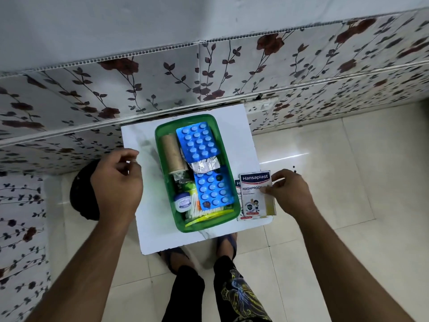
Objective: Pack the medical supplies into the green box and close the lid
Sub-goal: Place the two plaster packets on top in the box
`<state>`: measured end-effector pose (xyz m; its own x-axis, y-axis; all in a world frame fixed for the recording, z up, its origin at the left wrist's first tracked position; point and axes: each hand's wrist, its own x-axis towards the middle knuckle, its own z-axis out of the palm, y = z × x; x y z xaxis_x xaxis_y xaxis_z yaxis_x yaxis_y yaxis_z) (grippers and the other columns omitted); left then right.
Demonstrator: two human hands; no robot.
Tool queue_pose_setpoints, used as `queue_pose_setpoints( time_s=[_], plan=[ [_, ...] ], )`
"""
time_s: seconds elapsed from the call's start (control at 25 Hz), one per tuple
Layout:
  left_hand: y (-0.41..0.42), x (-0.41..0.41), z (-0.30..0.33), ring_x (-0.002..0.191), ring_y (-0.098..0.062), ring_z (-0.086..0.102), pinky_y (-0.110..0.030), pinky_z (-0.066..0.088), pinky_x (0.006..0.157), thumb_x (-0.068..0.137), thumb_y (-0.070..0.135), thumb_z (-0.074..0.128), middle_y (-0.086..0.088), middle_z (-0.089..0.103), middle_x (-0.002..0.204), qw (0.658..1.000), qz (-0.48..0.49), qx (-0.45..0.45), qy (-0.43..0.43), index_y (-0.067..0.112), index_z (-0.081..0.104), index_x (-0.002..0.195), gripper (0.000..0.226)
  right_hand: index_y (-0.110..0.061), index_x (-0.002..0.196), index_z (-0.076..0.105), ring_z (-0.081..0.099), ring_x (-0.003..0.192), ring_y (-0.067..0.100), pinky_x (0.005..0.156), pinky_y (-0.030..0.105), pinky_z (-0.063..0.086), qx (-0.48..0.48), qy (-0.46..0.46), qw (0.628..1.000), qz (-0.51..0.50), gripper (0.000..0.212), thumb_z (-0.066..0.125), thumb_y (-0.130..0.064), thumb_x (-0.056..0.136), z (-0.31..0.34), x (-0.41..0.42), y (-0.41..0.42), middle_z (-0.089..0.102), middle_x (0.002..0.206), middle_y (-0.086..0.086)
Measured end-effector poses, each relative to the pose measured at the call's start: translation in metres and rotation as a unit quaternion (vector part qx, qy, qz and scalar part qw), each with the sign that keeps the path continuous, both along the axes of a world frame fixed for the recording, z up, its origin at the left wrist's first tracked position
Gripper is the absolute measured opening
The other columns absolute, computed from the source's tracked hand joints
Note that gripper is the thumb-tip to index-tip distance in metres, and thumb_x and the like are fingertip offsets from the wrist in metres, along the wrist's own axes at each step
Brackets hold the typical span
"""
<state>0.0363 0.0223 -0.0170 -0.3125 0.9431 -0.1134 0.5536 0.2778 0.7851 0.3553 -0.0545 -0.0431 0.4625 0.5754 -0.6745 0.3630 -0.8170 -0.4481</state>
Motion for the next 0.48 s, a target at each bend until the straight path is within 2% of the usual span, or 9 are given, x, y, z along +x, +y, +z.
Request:
queue_pose_setpoints(
  time_s=[0.12, 0.2, 0.28, 0.32, 0.4, 0.48],
  plan=[
    [0.005, 0.028, 0.039, 0.071, -0.003, 0.061, -0.017, 0.05, 0.068, 0.088, 0.015, 0.063, 0.005, 0.069, 0.087, 0.997, -0.043, 0.056, -0.033, 0.02, 0.07, 0.101, 0.016, -0.01, 0.083, 0.066, 0.059, 0.067, 0.018, 0.053, 0.021, 0.04, 0.111, 0.113, 0.983, -0.095, 0.012, 0.077, -0.007, 0.079, 0.043, 0.012, 0.009, 0.068, 0.075, 0.002],
    [0.005, 0.065, 0.063, 0.073, 0.0, 0.063, -0.017, 0.052, 0.068, 0.086, 0.032, 0.068, 0.011, 0.069, 0.087, 0.981, -0.159, -0.04, -0.104, 0.029, 0.067, 0.109, 0.023, -0.011, 0.084, 0.069, 0.056, 0.065, 0.014, 0.057, 0.024, 0.038, 0.178, 0.185, 0.96, -0.114, 0.01, 0.076, -0.008, 0.079, 0.075, 0.008, 0.019, 0.067, 0.079, 0.006],
    [0.003, 0.097, 0.074, 0.084, -0.007, 0.07, -0.028, 0.057, 0.078, 0.079, 0.046, 0.072, 0.007, 0.073, 0.093, 0.933, -0.25, -0.181, -0.185, 0.036, 0.063, 0.115, 0.038, -0.007, 0.088, 0.07, 0.055, 0.059, 0.01, 0.057, 0.023, 0.039, 0.2, 0.245, 0.946, -0.063, 0.011, 0.076, -0.008, 0.079, 0.096, -0.006, 0.029, 0.066, 0.078, 0.007],
    [0.003, 0.106, 0.074, 0.086, -0.012, 0.072, -0.038, 0.059, 0.08, 0.079, 0.042, 0.074, 0.004, 0.076, 0.093, 0.92, -0.25, -0.211, -0.215, 0.032, 0.064, 0.113, 0.036, -0.003, 0.091, 0.07, 0.056, 0.057, 0.008, 0.055, 0.021, 0.041, 0.2, 0.271, 0.941, -0.04, 0.014, 0.075, -0.007, 0.08, 0.1, -0.012, 0.034, 0.068, 0.076, 0.006],
    [0.008, 0.106, 0.073, 0.081, -0.019, 0.075, -0.048, 0.059, 0.08, 0.085, 0.022, 0.072, -0.001, 0.078, 0.087, 0.933, -0.196, -0.195, -0.229, 0.024, 0.068, 0.101, 0.017, -0.001, 0.095, 0.07, 0.062, 0.06, 0.01, 0.055, 0.019, 0.044, 0.194, 0.283, 0.939, -0.038, 0.016, 0.072, -0.012, 0.084, 0.094, -0.017, 0.038, 0.071, 0.075, 0.004],
    [0.015, 0.087, 0.069, 0.078, -0.018, 0.075, -0.046, 0.06, 0.077, 0.087, 0.012, 0.068, 0.001, 0.078, 0.083, 0.954, -0.121, -0.168, -0.216, 0.022, 0.067, 0.093, 0.011, -0.009, 0.096, 0.071, 0.066, 0.072, 0.018, 0.059, 0.023, 0.044, 0.176, 0.188, 0.963, -0.081, 0.017, 0.071, -0.024, 0.086, 0.063, -0.011, 0.032, 0.072, 0.079, 0.002]
  ],
)
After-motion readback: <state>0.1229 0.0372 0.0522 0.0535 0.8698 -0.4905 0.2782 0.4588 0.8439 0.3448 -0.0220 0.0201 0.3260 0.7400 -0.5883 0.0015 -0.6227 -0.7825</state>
